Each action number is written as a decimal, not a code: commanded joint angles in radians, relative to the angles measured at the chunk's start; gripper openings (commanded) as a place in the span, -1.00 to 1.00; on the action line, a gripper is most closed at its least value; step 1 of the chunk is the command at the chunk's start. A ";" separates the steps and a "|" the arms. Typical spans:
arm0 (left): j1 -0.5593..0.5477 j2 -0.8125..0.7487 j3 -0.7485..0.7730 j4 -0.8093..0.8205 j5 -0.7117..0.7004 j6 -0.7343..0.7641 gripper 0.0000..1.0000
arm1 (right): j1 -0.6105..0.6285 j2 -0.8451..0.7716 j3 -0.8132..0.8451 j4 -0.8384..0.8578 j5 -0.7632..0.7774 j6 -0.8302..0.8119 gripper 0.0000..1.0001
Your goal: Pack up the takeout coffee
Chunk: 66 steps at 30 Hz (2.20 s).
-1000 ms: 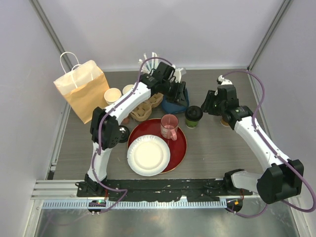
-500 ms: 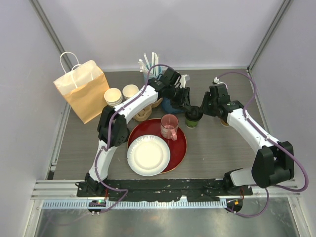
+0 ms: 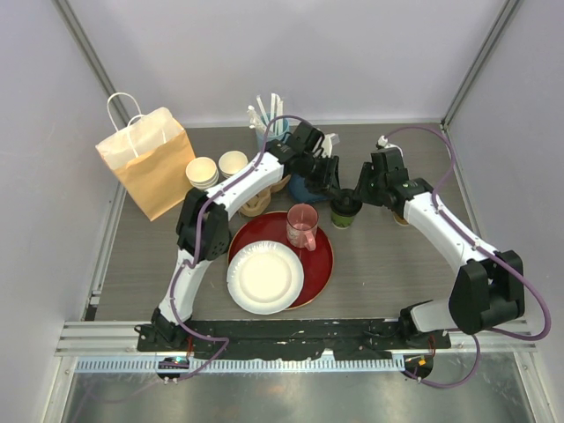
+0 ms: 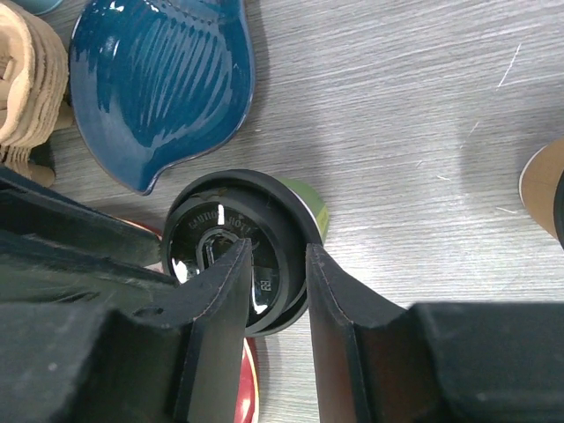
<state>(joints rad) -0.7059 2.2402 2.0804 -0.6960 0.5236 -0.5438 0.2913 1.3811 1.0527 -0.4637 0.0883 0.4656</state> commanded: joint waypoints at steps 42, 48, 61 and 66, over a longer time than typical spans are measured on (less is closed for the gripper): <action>-0.015 -0.007 -0.161 0.084 0.015 0.021 -0.30 | -0.014 -0.008 -0.424 0.120 -0.036 0.156 -0.46; 0.002 -0.005 -0.167 0.072 -0.010 0.041 -0.29 | 0.000 0.021 -0.439 0.114 -0.003 0.169 -0.47; 0.000 0.001 -0.267 0.098 -0.031 0.047 -0.29 | 0.063 0.038 -0.493 0.123 0.054 0.197 -0.59; -0.003 0.006 -0.301 0.107 -0.051 0.051 -0.29 | 0.065 0.038 -0.520 0.132 0.053 0.202 -0.60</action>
<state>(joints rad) -0.6899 2.1769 1.8660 -0.4583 0.5674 -0.5411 0.3218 1.2900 0.6739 0.0769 0.1917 0.6571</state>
